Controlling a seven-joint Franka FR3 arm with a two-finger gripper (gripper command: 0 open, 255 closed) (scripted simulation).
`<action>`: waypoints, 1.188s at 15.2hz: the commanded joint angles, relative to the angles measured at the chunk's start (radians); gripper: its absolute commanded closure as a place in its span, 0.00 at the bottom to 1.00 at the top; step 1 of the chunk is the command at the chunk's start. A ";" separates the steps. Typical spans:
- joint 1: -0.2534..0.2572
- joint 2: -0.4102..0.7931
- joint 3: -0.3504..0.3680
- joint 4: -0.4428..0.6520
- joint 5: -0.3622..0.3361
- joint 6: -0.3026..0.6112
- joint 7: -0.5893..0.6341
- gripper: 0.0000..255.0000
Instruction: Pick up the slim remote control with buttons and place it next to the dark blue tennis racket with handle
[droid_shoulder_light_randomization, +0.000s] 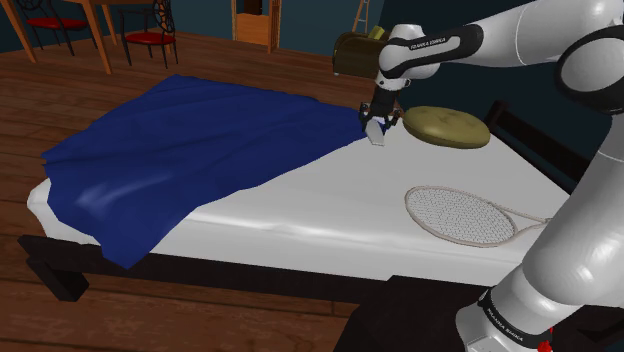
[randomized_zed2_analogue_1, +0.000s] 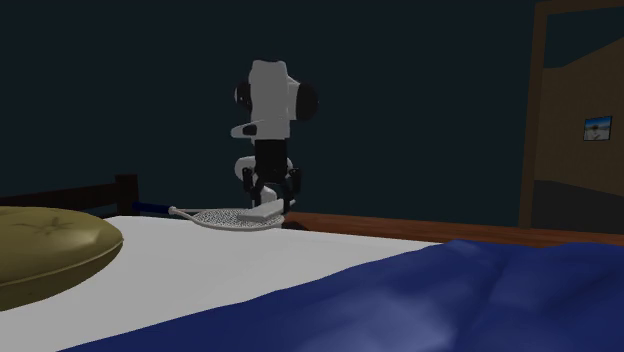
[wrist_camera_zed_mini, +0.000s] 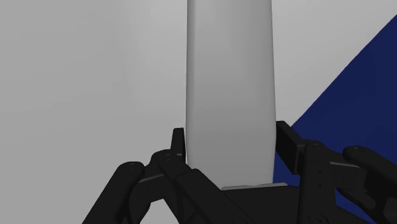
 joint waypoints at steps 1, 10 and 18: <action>-0.024 -0.048 -0.015 -0.062 0.003 0.014 -0.041 1.00; -0.121 -0.207 -0.102 -0.263 0.000 0.055 -0.225 1.00; -0.211 -0.294 -0.199 -0.362 -0.019 0.067 -0.401 1.00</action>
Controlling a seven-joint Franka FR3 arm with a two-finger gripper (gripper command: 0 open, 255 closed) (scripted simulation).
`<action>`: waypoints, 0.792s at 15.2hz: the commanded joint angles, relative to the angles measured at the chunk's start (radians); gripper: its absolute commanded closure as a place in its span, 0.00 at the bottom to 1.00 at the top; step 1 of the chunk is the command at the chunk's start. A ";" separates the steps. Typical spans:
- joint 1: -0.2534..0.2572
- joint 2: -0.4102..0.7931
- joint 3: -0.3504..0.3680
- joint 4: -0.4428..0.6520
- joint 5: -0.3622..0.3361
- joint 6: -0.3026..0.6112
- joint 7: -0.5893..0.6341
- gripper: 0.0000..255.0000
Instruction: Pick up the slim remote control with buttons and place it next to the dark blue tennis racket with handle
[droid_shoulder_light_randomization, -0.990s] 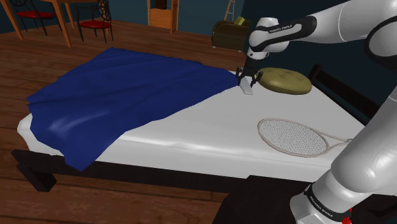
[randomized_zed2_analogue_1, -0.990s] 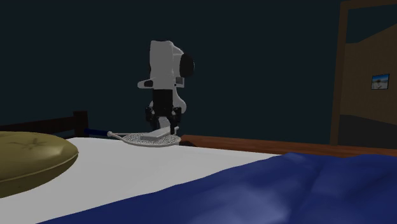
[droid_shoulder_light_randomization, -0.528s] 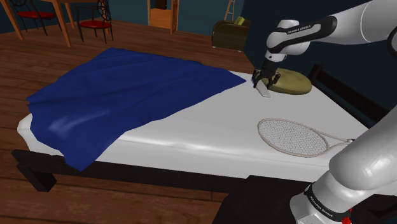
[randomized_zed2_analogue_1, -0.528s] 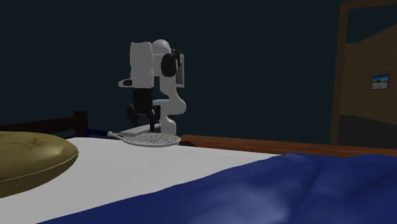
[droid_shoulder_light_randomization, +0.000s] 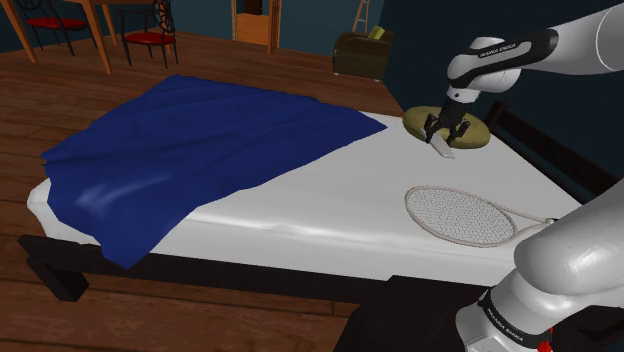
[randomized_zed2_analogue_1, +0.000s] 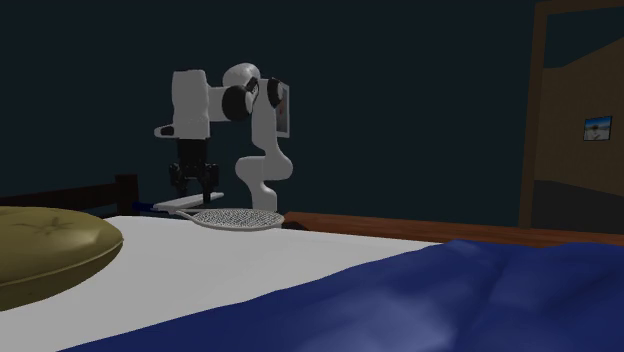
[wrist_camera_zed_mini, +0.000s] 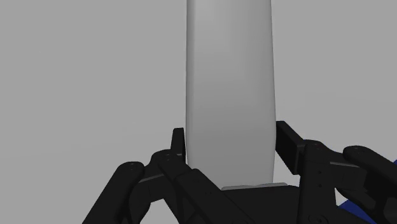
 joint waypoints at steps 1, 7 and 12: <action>-0.023 -0.027 -0.026 -0.033 -0.007 0.007 -0.046 1.00; -0.091 -0.048 -0.108 -0.053 -0.023 0.006 -0.188 1.00; -0.146 -0.038 -0.180 -0.037 -0.027 0.003 -0.313 1.00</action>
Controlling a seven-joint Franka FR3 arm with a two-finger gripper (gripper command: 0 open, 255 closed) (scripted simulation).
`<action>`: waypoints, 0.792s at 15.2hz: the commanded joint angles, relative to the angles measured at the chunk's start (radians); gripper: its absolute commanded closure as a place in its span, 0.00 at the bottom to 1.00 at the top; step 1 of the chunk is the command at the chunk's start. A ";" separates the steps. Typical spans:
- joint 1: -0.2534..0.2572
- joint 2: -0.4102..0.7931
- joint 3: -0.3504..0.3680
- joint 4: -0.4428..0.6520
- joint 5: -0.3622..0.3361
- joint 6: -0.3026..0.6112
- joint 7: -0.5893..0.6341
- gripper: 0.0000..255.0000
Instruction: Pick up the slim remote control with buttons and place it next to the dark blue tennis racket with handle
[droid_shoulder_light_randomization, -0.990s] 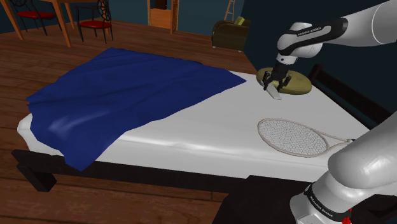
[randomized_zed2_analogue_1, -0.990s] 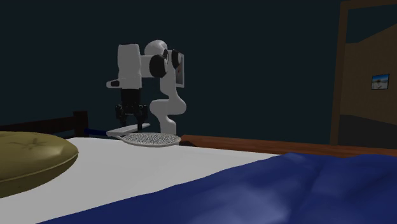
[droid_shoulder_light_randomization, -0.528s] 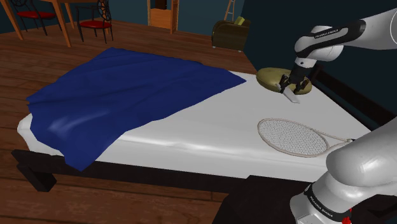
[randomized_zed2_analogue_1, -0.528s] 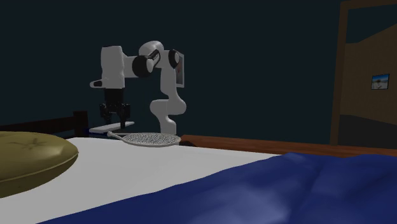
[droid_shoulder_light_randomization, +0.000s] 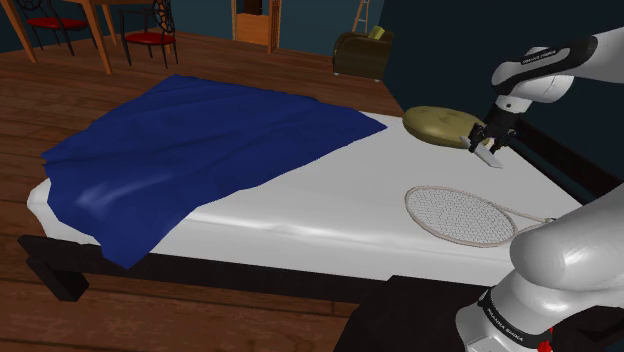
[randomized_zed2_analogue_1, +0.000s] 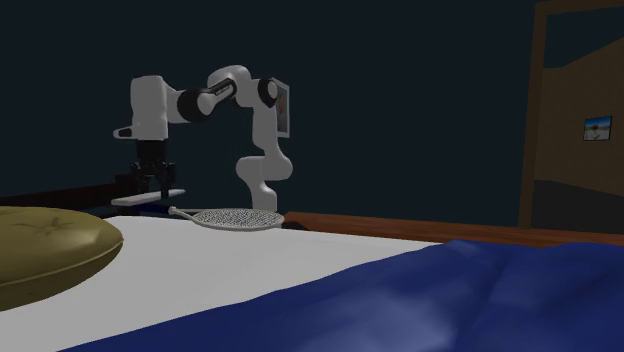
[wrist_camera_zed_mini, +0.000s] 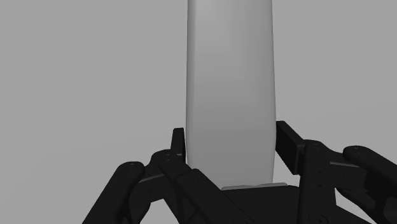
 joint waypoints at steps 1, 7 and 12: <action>-0.022 0.007 -0.028 0.008 0.000 0.000 -0.052 1.00; -0.087 0.062 -0.114 0.070 0.019 -0.010 -0.214 1.00; -0.146 0.140 -0.180 0.154 0.061 -0.026 -0.357 1.00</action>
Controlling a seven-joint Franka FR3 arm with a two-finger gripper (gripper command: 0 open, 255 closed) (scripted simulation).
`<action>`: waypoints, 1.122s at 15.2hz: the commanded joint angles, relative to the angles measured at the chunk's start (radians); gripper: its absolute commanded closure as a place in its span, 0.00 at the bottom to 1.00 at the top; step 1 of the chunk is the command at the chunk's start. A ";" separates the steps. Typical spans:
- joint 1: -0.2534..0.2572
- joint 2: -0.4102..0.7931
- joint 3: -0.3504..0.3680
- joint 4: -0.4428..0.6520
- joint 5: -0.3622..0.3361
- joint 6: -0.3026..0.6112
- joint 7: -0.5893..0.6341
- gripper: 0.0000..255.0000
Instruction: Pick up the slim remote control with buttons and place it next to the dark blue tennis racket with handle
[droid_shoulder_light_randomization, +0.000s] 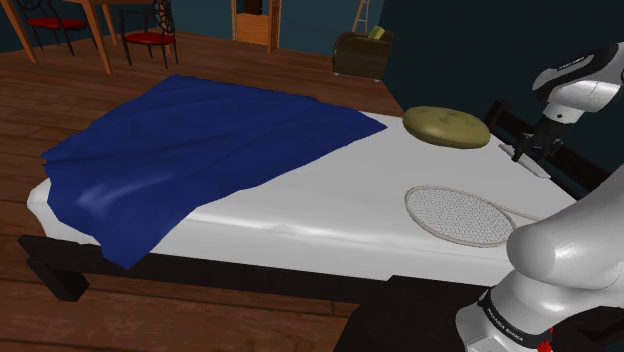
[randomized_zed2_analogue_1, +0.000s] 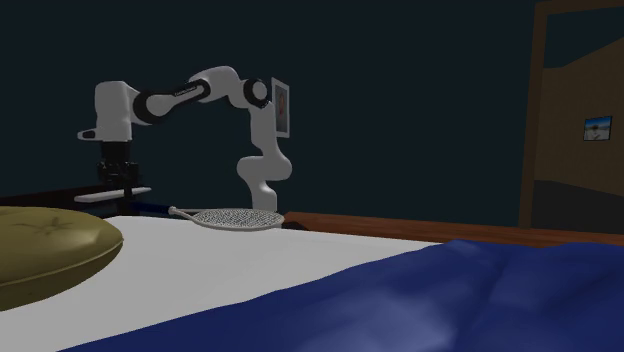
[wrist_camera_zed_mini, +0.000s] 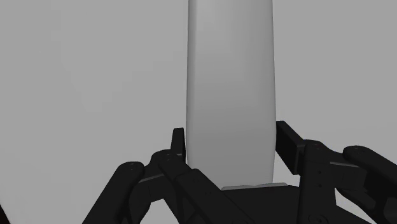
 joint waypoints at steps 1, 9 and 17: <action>-0.025 0.030 -0.023 0.039 0.018 -0.014 -0.058 1.00; -0.166 0.230 -0.092 0.260 0.144 -0.078 -0.301 1.00; -0.174 0.266 -0.081 0.193 0.171 0.017 -0.320 1.00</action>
